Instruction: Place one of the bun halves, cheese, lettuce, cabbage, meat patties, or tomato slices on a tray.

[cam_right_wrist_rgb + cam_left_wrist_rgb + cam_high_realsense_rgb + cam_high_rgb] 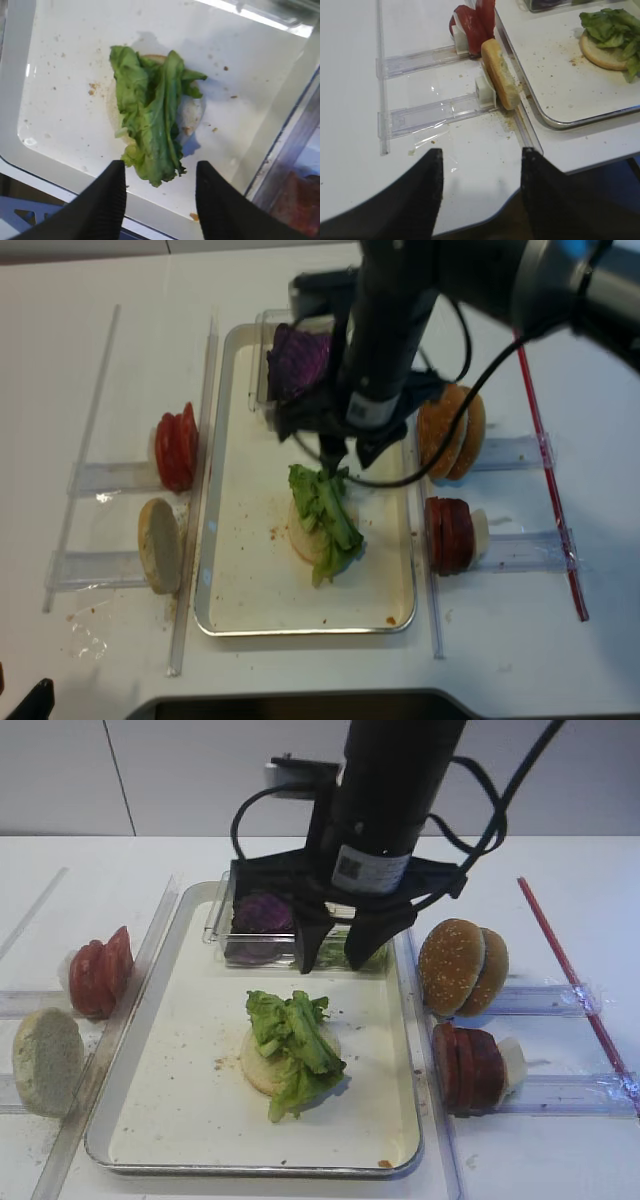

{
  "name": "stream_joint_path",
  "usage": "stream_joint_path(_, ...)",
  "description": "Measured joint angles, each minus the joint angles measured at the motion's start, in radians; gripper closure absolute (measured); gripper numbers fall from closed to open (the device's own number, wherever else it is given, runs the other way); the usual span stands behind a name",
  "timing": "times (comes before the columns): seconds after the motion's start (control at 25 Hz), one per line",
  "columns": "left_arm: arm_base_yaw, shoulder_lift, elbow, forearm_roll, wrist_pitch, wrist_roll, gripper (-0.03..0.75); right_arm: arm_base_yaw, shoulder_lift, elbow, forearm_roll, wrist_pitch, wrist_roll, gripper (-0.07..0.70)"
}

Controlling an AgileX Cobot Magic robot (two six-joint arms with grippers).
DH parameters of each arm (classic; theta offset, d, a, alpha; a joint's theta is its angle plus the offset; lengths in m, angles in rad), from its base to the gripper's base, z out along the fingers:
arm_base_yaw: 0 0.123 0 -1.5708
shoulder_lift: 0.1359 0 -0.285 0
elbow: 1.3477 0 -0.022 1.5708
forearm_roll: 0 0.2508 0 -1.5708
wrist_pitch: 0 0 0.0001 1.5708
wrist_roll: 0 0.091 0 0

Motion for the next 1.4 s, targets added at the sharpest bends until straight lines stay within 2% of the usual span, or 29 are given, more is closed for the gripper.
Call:
stream_joint_path(0.2, 0.0, 0.0, 0.0, 0.0, 0.0, 0.0, 0.376, -0.086, -0.092, 0.029, -0.006, 0.003, -0.011, 0.272)
stream_joint_path(0.56, 0.0, 0.0, 0.0, 0.0, 0.0, 0.0, 0.377, -0.292, -0.33, 0.196, -0.053, 0.012, -0.046, 0.274)
stream_joint_path(1.04, 0.0, 0.0, 0.0, 0.0, 0.0, 0.0, 0.376, -0.559, -0.633, 0.401, -0.132, 0.023, -0.188, 0.276)
stream_joint_path(1.24, 0.0, 0.0, 0.0, 0.0, 0.0, 0.0, 0.376, -0.585, -0.727, 0.429, -0.136, 0.023, -0.237, 0.278)
stream_joint_path(1.4, 0.0, 0.0, 0.0, 0.0, 0.0, 0.0, 0.376, -0.585, -0.815, 0.496, -0.136, 0.024, -0.256, 0.278)
